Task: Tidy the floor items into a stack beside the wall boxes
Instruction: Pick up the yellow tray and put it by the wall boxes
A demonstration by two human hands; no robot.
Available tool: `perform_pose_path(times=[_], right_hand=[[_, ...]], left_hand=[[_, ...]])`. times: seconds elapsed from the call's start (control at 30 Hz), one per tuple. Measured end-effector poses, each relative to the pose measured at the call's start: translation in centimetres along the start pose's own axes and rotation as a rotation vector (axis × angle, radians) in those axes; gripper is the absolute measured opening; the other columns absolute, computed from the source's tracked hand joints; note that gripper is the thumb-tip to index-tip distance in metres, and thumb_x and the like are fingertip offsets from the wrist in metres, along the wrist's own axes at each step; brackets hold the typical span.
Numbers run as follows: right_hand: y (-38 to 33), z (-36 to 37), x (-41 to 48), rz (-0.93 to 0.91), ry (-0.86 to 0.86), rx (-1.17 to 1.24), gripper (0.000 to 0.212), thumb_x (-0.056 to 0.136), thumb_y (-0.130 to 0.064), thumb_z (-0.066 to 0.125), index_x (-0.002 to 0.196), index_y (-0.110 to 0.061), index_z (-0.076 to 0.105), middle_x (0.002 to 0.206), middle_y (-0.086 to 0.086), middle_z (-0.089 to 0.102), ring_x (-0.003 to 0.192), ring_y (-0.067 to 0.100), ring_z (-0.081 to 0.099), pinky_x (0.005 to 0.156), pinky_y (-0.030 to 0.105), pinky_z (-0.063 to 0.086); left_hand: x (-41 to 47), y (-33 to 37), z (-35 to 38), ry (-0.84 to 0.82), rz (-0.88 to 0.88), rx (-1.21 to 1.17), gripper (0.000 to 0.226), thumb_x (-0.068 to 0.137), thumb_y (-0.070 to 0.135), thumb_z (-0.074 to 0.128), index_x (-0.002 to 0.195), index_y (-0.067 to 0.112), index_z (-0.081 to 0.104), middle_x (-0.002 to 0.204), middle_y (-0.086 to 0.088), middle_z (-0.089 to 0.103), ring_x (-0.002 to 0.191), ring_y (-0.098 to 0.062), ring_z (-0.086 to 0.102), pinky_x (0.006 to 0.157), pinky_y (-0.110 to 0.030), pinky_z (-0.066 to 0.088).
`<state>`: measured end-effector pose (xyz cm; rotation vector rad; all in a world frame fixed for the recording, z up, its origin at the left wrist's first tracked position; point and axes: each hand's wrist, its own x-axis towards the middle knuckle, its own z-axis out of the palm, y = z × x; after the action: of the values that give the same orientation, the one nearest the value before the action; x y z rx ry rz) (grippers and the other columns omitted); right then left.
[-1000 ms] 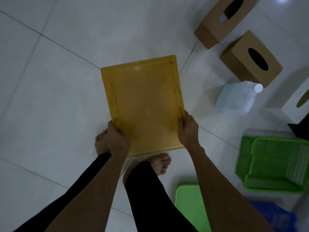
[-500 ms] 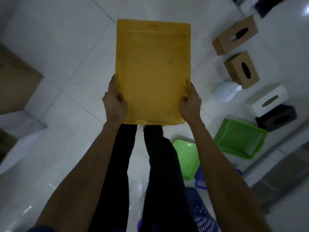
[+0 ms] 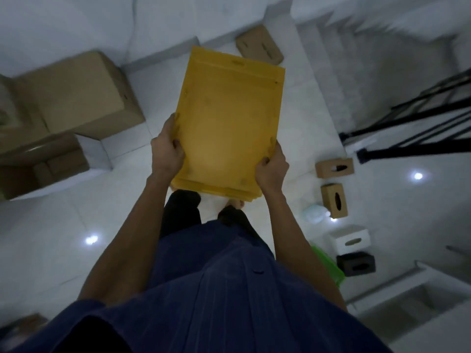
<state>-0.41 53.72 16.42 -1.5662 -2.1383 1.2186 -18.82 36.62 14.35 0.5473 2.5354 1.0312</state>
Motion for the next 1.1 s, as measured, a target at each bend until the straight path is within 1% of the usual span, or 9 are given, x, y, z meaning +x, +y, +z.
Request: perform_pose_path(times=[0.17, 0.3, 0.43, 0.57, 0.67, 0.77, 0.87, 0.97, 1.1], right_hand=[[-8.1, 6.7, 0.0, -0.058, -0.106, -0.038, 0.064, 0.089, 0.011, 0.035, 0.149, -0.009, 0.043, 0.13, 0.009, 0.064, 0.101, 0.01, 0.056, 0.091, 0.009, 0.037], [-14.2, 15.1, -1.1, -0.108, -0.124, -0.051, 0.064, 0.087, 0.013, 0.036, 0.148, -0.007, 0.046, 0.12, 0.008, 0.067, 0.093, 0.008, 0.055, 0.089, 0.015, 0.044], [-18.5, 24.8, -1.3, -0.104, -0.19, -0.09, 0.064, 0.088, 0.011, 0.037, 0.148, -0.01, 0.046, 0.121, 0.01, 0.068, 0.102, 0.023, 0.063, 0.097, 0.029, 0.05], [-21.4, 34.3, -0.7, -0.091, -0.26, -0.157, 0.064, 0.091, 0.006, 0.038, 0.152, -0.014, 0.042, 0.122, 0.01, 0.067, 0.101, 0.025, 0.064, 0.098, 0.031, 0.051], [-22.1, 41.0, 1.4, -0.115, -0.331, -0.218, 0.061, 0.093, 0.002, 0.042, 0.152, -0.014, 0.042, 0.12, 0.01, 0.068, 0.097, 0.024, 0.066, 0.096, 0.029, 0.052], [-22.2, 47.7, 3.7, -0.166, -0.395, -0.271, 0.051, 0.1, -0.007, 0.046, 0.15, -0.014, 0.045, 0.118, 0.008, 0.07, 0.096, 0.02, 0.066, 0.09, 0.015, 0.044], [-22.1, 54.8, 6.5, -0.217, -0.434, -0.306, 0.046, 0.103, -0.011, 0.045, 0.149, -0.014, 0.047, 0.117, 0.009, 0.071, 0.091, 0.014, 0.064, 0.096, 0.029, 0.051], [-21.6, 61.7, 8.7, -0.278, -0.43, -0.359, 0.046, 0.102, -0.011, 0.045, 0.148, -0.014, 0.048, 0.125, 0.009, 0.069, 0.105, 0.027, 0.067, 0.099, 0.037, 0.05], [-21.1, 69.1, 11.2, -0.411, -0.464, -0.365, 0.044, 0.103, -0.011, 0.046, 0.147, -0.014, 0.05, 0.125, 0.009, 0.069, 0.106, 0.028, 0.068, 0.092, 0.021, 0.044]], left_hand=[[3.1, -4.7, -7.9, 0.105, -0.087, -0.033, 0.068, 0.085, -0.01, 0.044, 0.151, 0.008, 0.042, 0.108, -0.025, 0.068, 0.087, -0.034, 0.061, 0.081, -0.037, 0.048], [6.7, -11.4, -14.1, 0.109, -0.138, -0.008, 0.065, 0.086, -0.009, 0.046, 0.149, 0.006, 0.044, 0.071, -0.009, 0.052, 0.056, -0.013, 0.037, 0.06, -0.038, 0.039], [10.4, -18.9, -19.2, 0.155, -0.195, -0.034, 0.068, 0.087, -0.01, 0.047, 0.152, 0.01, 0.041, 0.084, -0.016, 0.062, 0.06, -0.014, 0.047, 0.067, -0.029, 0.04], [13.7, -26.5, -22.1, 0.157, -0.353, -0.143, 0.065, 0.093, -0.005, 0.046, 0.153, 0.016, 0.037, 0.118, -0.013, 0.063, 0.091, -0.01, 0.056, 0.089, -0.031, 0.044], [15.9, -31.9, -22.4, 0.193, -0.456, -0.179, 0.066, 0.092, -0.006, 0.044, 0.153, 0.016, 0.038, 0.117, -0.012, 0.063, 0.084, -0.001, 0.05, 0.092, -0.031, 0.043], [18.0, -37.0, -21.9, 0.24, -0.577, -0.195, 0.071, 0.089, -0.005, 0.041, 0.155, 0.021, 0.036, 0.11, -0.006, 0.064, 0.087, -0.009, 0.056, 0.091, -0.032, 0.046], [20.3, -41.8, -20.7, 0.286, -0.669, -0.205, 0.065, 0.088, -0.005, 0.04, 0.15, 0.014, 0.041, 0.086, 0.004, 0.06, 0.07, -0.004, 0.055, 0.08, -0.039, 0.056], [22.5, -46.6, -19.1, 0.31, -0.79, -0.219, 0.063, 0.091, 0.0, 0.041, 0.151, 0.019, 0.039, 0.095, -0.012, 0.062, 0.085, -0.033, 0.062, 0.084, -0.058, 0.055], [25.1, -51.8, -17.7, 0.35, -0.889, -0.224, 0.058, 0.093, 0.018, 0.04, 0.15, 0.024, 0.038, 0.116, -0.022, 0.061, 0.107, -0.047, 0.057, 0.095, -0.069, 0.044]])
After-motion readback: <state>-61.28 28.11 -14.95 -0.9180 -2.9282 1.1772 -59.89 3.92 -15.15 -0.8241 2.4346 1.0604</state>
